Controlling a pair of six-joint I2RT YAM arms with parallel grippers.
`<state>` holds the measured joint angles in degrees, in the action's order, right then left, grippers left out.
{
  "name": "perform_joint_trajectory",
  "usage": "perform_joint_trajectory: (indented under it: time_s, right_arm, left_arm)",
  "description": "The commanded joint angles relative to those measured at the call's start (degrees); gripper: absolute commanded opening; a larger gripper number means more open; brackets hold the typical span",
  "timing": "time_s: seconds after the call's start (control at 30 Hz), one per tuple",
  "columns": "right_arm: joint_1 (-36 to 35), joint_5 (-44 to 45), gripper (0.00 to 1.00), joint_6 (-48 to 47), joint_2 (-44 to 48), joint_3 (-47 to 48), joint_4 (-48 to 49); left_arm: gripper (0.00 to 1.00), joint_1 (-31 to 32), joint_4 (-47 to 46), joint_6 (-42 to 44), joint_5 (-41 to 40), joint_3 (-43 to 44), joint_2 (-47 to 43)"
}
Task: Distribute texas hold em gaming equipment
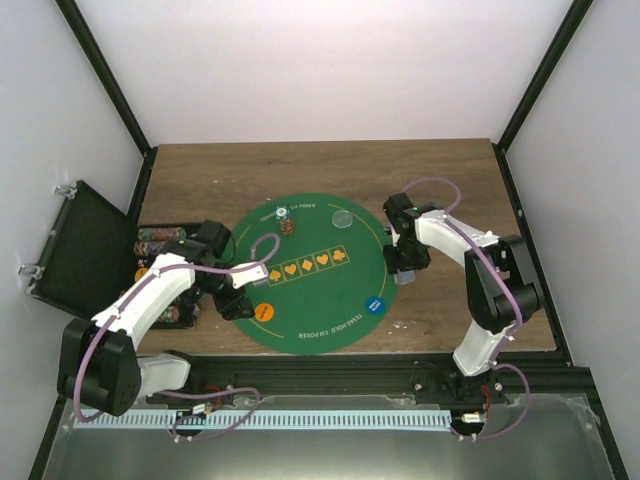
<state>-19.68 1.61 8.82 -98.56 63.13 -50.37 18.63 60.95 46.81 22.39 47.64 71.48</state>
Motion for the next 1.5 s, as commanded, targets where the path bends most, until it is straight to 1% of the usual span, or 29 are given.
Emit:
perform_joint_trajectory:
  time_s: [0.0, 0.13, 0.23, 0.33, 0.47, 0.6, 0.73, 0.8, 0.83, 0.9, 1.07, 1.1, 1.3, 1.37, 1.4, 1.47]
  right_arm:
    - [-6.55, 3.62, 0.39, -0.89, 2.85, 5.23, -4.06]
    - [-13.40, 3.21, 0.39, -1.03, 2.85, 7.97, -6.37]
    - [-20.25, 0.73, 0.39, -2.13, 2.04, 8.60, -6.62]
    - [-27.11, -3.29, 0.39, -3.20, 0.59, 8.82, -4.65]
    - [-35.99, -4.82, 0.39, -5.57, -4.45, 10.58, -1.74]
    - [-41.10, -4.62, 0.39, -7.49, -9.00, 13.39, -0.13]
    - [-42.35, -5.51, 0.40, -8.96, -11.70, 14.19, 1.05]
    - [-42.53, -5.56, 0.46, -9.47, -12.22, 13.74, 1.66]
    - [-42.52, -5.48, 0.51, -9.64, -12.25, 13.65, 1.86]
    - [-42.54, -4.97, 0.68, -9.68, -11.89, 13.54, 2.07]
    - [-42.54, -4.94, 0.98, -9.20, -8.82, 13.14, 3.36]
    - [-42.52, -5.02, 1.00, -9.10, -7.89, 13.08, 3.66]
    - [-42.34, -6.41, 1.00, -7.96, 0.98, 10.88, 6.28]
    - [-41.48, -8.78, 1.00, -7.10, 5.38, 8.70, 7.96]
    - [-40.42, -10.16, 1.00, -5.81, 8.23, 6.91, 8.63]
    - [-36.59, -12.93, 1.00, -2.50, 12.60, 3.99, 9.66]
  left_arm:
    - [0.74, -2.56, -1.49, -1.92, 1.89, 2.17, -1.34]
    - [0.74, -4.55, -2.48, -4.01, 2.16, 2.69, -1.35]
    - [0.74, -5.99, -2.50, -5.05, 2.32, 3.09, -1.47]
    - [0.74, -7.15, -2.05, -5.17, 2.54, 3.32, -1.86]
    - [0.74, -7.88, -1.46, -5.21, 2.69, 3.84, -1.88]
    - [0.74, -8.30, -0.89, -5.08, 2.79, 4.11, -1.96]
    - [0.74, -9.33, -0.08, -4.44, 2.78, 4.09, -2.22]
    - [0.74, -9.61, 0.27, -3.95, 2.85, 3.98, -2.34]
    - [0.74, -9.61, 0.56, -3.52, 3.15, 4.02, -2.39]
    - [0.74, -9.60, 1.10, -2.74, 4.30, 4.19, -2.40]
    - [0.77, -9.58, 2.60, -0.55, 8.18, 5.48, -1.83]
    - [0.78, -9.56, 2.97, -0.11, 9.62, 5.90, -1.60]
    - [0.85, -8.34, 5.78, 4.82, 14.56, 10.22, -0.51]
    - [0.87, -5.99, 6.71, 6.96, 14.74, 11.88, -0.20]
    - [0.88, -3.81, 7.37, 8.23, 14.31, 12.73, 0.31]
    - [0.89, -0.17, 8.59, 10.47, 13.25, 14.49, 1.88]
